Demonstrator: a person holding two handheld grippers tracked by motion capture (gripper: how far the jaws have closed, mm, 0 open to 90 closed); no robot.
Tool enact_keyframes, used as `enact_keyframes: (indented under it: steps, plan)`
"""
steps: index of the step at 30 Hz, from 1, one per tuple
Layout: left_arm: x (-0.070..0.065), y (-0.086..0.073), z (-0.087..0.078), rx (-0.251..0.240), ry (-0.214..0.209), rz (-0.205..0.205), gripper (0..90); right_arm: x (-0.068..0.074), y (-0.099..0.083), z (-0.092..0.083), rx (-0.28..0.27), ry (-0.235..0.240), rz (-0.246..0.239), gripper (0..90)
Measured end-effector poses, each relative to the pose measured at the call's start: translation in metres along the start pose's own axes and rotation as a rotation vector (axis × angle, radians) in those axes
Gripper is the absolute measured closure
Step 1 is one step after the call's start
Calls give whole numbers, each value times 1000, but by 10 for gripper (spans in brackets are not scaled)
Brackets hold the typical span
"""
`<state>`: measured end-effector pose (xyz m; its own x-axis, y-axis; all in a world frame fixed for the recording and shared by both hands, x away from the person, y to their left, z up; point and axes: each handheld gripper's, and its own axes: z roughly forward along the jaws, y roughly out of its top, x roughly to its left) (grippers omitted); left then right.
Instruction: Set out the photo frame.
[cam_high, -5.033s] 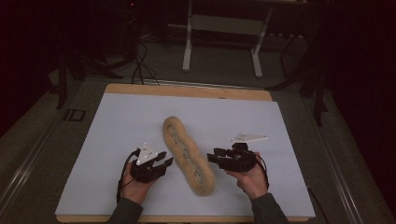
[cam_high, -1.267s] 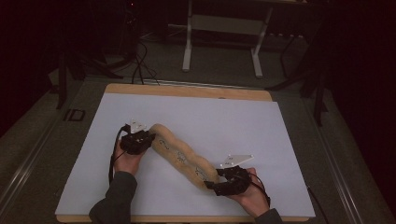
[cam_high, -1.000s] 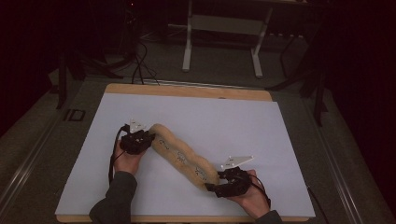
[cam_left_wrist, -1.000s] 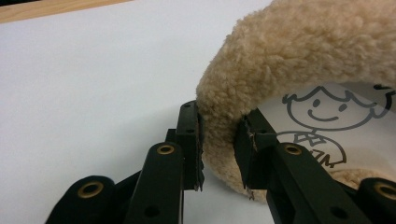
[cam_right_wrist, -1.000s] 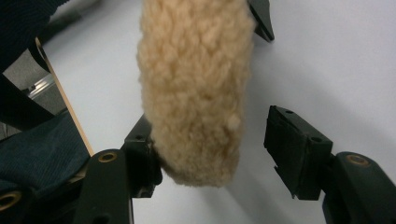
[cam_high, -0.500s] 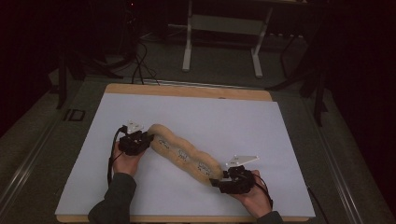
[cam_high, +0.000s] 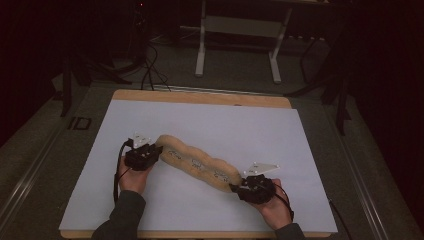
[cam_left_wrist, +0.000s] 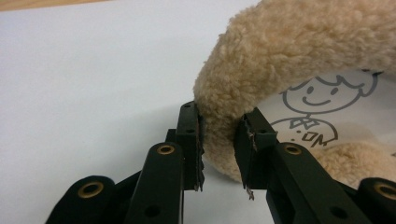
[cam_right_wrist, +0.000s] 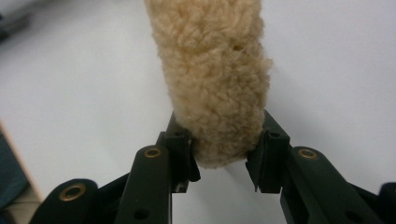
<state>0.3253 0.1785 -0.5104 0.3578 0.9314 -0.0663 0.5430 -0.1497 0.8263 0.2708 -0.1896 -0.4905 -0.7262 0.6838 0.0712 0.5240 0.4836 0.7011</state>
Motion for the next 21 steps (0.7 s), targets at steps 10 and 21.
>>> enact_keyframes:
  steps: [10, 21]
  plan:
    - [-11, -13, -16, -13, 56, -3, 739, -11, 2, 2, -41, -63, 59, 636]
    - [-21, -19, -25, -14, 65, -21, 738, -23, 1, 1, -74, -82, 98, 645]
